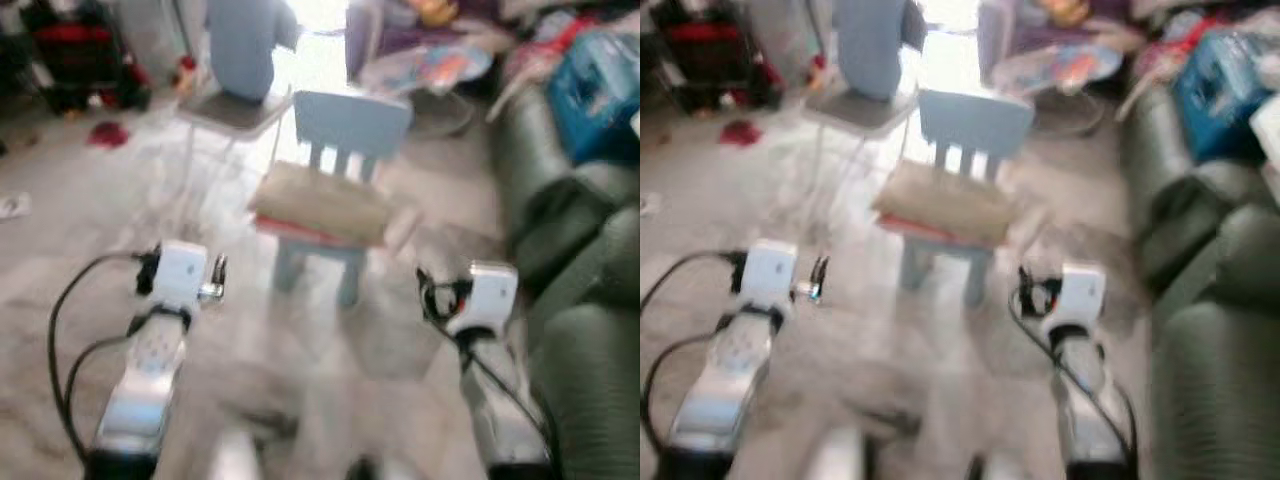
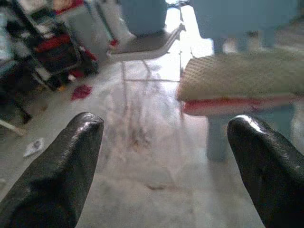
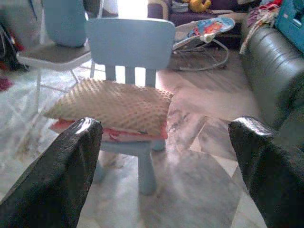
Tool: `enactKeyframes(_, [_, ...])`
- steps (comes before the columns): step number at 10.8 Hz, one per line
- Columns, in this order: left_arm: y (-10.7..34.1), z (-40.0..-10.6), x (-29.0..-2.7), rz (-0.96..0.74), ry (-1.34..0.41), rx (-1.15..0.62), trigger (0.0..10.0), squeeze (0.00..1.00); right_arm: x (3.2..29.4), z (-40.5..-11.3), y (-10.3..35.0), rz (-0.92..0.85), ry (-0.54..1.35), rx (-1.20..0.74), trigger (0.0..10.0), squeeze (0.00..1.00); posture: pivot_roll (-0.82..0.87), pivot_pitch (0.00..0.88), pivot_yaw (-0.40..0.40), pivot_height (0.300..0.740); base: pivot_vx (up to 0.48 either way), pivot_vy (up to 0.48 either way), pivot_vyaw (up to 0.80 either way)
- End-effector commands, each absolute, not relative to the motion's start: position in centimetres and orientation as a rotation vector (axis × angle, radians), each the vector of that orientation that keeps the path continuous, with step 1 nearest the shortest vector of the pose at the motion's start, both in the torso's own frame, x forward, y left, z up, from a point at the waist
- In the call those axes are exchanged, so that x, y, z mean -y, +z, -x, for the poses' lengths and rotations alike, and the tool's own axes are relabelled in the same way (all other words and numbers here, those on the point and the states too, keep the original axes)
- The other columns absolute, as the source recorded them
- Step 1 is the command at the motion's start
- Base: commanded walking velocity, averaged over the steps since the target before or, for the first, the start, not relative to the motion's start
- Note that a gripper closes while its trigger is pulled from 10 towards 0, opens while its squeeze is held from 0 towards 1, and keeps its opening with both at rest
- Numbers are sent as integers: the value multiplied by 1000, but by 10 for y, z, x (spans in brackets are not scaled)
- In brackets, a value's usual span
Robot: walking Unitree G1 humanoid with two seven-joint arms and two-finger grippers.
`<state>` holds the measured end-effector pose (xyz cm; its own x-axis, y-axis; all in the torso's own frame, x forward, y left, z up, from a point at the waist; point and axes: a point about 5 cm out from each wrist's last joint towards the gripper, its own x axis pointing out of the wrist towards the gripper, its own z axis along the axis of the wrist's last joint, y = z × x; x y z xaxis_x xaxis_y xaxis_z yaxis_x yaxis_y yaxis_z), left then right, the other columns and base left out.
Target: Move the pillow to the sofa
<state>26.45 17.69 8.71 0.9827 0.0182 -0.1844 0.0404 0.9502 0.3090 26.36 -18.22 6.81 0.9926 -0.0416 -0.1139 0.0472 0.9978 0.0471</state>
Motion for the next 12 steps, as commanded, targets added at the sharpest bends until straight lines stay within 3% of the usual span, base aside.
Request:
enactKeyframes(1, [89, -266, -177, -322, -16, -183, 10000, 0, 184, -264, 68, -54, -59, -115, 10000, 0, 37, 114, -35, 740, 259, 405, 0])
enactKeyframes(7, [87, -265, -168, -323, -50, -185, 10000, 0, 184, -269, 69, -46, -59, -121, 10000, 0, 39, 127, -60, 740, 287, 376, 0])
enactKeyframes(9, [89, -264, -166, -326, -2, -153, 10000, 0, 186, -270, 69, -40, -62, -127, 10000, 0, 43, 127, -72, 740, 217, 0, -278])
enactKeyframes(12, [91, -261, -158, -241, -67, -131, 10000, 0, 185, -271, 69, -39, -52, -131, 10000, 0, 45, 124, -82, 740, 0, 0, 0])
